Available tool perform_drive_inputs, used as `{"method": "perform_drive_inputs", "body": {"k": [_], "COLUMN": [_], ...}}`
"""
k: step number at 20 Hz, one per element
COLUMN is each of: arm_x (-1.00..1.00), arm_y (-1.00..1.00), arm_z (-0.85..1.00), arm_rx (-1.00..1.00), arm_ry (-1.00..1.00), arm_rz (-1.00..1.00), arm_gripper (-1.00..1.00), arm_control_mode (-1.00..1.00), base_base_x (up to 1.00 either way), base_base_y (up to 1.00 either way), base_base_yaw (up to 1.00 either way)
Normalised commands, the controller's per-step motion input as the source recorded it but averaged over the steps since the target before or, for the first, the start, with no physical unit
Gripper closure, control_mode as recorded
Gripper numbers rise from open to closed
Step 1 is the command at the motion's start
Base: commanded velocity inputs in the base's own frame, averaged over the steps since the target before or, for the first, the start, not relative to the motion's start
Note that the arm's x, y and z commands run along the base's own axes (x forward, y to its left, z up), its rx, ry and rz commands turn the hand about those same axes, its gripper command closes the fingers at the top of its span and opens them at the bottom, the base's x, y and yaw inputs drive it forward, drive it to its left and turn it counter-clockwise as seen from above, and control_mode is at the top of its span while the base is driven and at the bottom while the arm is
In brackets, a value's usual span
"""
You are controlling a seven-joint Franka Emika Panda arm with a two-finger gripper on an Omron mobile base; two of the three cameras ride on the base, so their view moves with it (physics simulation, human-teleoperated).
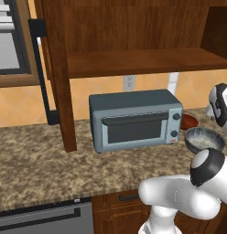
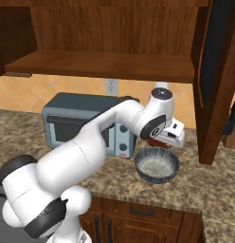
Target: Pick up the bowls on the counter and stack them on top of one another in the open cabinet. Place the smaller bowl on top of the larger bowl.
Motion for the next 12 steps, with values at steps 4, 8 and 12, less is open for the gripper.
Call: {"method": "perform_drive_inputs", "body": {"k": [4,8,12], "arm_x": [0.17,0.71,0.83], "arm_y": [-0.20,-0.22,-0.21], "arm_z": [-0.16,-0.12,-0.16], "arm_rx": [0.00,0.05,0.06], "arm_ry": [0.05,0.00,0.02], "arm_rz": [-0.02,0.00,0.00], "arm_gripper": [-1.00,-1.00,-1.00], "arm_control_mode": [-1.00,-1.00,-1.00], "base_base_x": [0.00,0.00,0.00], "base_base_y": [0.00,0.00,0.00], "base_base_yaw": [0.00,0.00,0.00]}}
